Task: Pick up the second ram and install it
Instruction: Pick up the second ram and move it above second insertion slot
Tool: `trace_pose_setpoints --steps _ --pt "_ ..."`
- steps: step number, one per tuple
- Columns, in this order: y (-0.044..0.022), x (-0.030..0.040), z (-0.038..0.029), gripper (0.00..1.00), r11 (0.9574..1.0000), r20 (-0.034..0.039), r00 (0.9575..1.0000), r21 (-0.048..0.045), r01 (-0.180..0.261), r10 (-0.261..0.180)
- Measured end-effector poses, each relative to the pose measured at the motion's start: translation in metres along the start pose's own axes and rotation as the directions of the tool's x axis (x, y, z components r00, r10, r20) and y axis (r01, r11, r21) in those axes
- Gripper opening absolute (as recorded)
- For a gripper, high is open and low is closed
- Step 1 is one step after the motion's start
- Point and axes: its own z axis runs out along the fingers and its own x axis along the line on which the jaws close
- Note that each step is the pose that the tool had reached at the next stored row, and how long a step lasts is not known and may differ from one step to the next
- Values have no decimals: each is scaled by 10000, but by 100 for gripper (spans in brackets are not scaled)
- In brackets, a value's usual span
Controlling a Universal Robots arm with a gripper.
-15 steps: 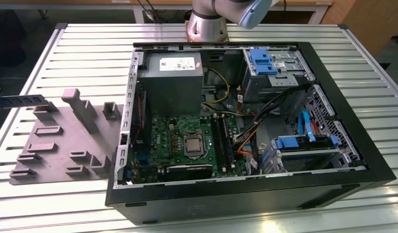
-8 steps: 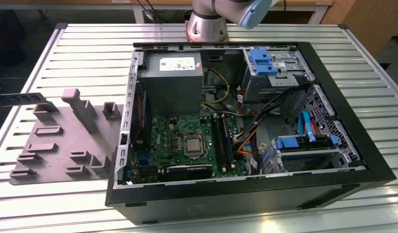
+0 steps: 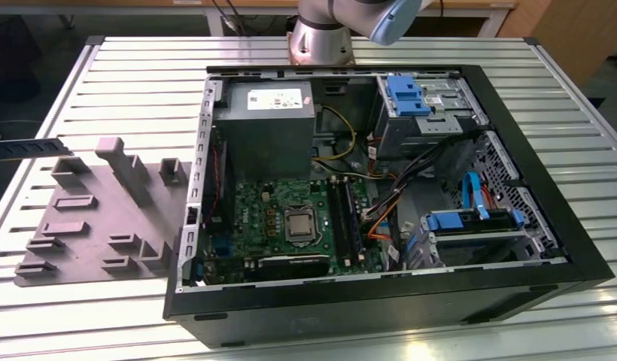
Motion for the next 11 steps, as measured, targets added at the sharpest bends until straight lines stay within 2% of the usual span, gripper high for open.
trace_pose_setpoints --steps 11 --pt "-1 -6 -82 11 10000 25 10000 1 0 0"
